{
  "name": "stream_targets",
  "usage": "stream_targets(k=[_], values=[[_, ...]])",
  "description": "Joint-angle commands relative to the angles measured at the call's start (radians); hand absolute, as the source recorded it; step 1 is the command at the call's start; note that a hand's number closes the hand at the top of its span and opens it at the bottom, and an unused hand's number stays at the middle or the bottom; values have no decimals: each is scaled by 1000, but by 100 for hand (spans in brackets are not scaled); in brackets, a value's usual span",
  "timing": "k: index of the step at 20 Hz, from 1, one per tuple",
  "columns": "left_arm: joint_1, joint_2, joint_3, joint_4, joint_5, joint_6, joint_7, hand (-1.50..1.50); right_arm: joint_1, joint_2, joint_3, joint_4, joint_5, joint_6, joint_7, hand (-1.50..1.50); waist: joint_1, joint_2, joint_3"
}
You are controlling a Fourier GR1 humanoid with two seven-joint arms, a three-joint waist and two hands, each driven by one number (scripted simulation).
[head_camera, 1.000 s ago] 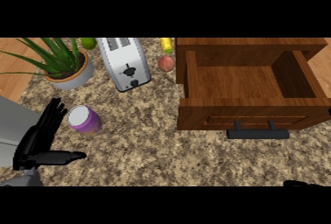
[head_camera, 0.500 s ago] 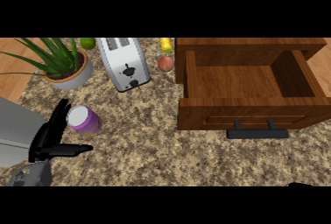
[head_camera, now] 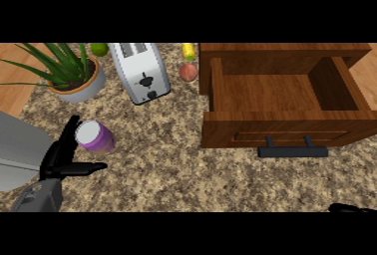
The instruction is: Pick up the can, place it into the drawer and close the drawer
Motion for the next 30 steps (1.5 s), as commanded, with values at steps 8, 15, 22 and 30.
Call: stream_targets(k=[8,15,22,30], values=[[-174,21,15,276,-32,32,-152,-150,-37,-32,-50,51,-45,37,-8,-150,-13,5,-1],[-203,29,-26,330,-70,-82,-161,-150,-17,-8,-25,-3,-11,26,-1,-150,-16,6,-2],[-250,-2,-23,340,-63,-135,-186,150,-63,-8,-16,51,13,17,-7,-150,-15,9,-2],[-284,-33,-32,305,-57,-165,-182,150,17,23,-18,-28,33,19,-29,-150,-12,3,-1]])
